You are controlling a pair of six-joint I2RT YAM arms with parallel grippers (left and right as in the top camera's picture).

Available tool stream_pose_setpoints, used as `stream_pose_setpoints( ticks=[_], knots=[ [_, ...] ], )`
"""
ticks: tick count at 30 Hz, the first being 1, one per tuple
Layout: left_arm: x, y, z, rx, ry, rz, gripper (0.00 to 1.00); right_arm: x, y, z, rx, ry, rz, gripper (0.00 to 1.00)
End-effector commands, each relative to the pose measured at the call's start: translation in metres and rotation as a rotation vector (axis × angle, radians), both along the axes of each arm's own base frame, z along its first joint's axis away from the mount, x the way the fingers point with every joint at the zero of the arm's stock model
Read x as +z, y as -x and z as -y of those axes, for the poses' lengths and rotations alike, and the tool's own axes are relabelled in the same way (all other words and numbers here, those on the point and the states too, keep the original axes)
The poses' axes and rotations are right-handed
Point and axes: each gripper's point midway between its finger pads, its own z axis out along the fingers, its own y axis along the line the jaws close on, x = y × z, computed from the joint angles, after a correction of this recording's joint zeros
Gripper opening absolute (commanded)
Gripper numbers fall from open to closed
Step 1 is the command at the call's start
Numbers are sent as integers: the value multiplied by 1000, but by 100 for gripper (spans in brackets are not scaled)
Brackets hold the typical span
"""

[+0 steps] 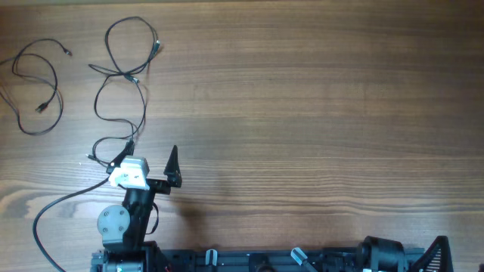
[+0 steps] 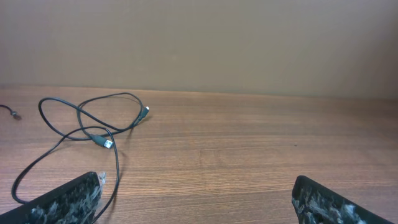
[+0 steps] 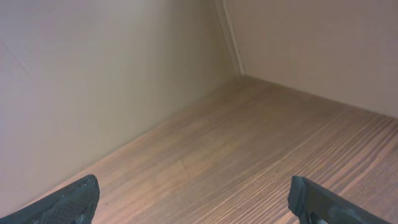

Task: Untangle cables

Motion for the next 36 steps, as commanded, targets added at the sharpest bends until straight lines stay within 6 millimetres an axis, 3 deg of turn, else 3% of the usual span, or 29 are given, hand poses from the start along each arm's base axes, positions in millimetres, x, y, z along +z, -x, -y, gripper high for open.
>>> stream_pose_setpoints(
  ticks=[1,8,20,27,36],
  knots=[
    [-3,0,3,-15,-15,0,100,-2,6,7,-59,-41,31,100],
    [-3,0,3,-15,-15,0,100,15,-20,17,-87,-22,118,99],
    [-3,0,3,-15,-15,0,100,-26,-105,29,-58,-27,100,100],
    [-3,0,3,-15,-15,0,100,-26,-161,-3,197,102,196,100],
    [-3,0,3,-15,-15,0,100,-48,-186,-14,286,194,200,100]
  ],
)
